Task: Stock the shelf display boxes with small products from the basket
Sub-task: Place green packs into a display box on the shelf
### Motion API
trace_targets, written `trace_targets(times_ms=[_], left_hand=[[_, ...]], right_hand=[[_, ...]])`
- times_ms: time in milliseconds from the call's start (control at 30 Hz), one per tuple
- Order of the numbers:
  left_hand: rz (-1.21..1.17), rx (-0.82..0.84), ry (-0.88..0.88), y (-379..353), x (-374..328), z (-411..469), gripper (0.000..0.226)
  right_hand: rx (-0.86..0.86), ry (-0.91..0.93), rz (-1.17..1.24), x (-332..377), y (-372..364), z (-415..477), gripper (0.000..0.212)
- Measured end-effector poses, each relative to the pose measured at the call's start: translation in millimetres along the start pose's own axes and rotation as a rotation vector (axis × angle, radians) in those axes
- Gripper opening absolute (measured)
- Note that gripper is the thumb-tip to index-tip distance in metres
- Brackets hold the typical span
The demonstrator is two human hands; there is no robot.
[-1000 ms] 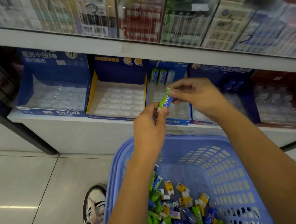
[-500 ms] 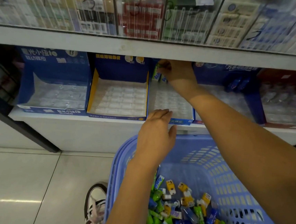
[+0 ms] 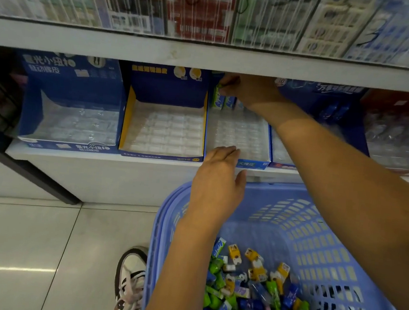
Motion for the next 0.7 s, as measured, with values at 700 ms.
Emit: trace_targets(times_ms=[700], left_hand=[[-0.011, 0.674, 0.194, -152, 32, -82, 0.019]], right_hand=[[0.495, -0.346, -0.12, -177, -88, -244, 0.028]])
Point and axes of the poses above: each hand's wrist, its own z-axis towards the middle knuckle, its own y-axis out of the back of the hand, x = y × z, the point moved 8 cm from there along z, towards the middle knuckle, and after that the axes turned 4 degrees about -y, right-handed, at the moved point
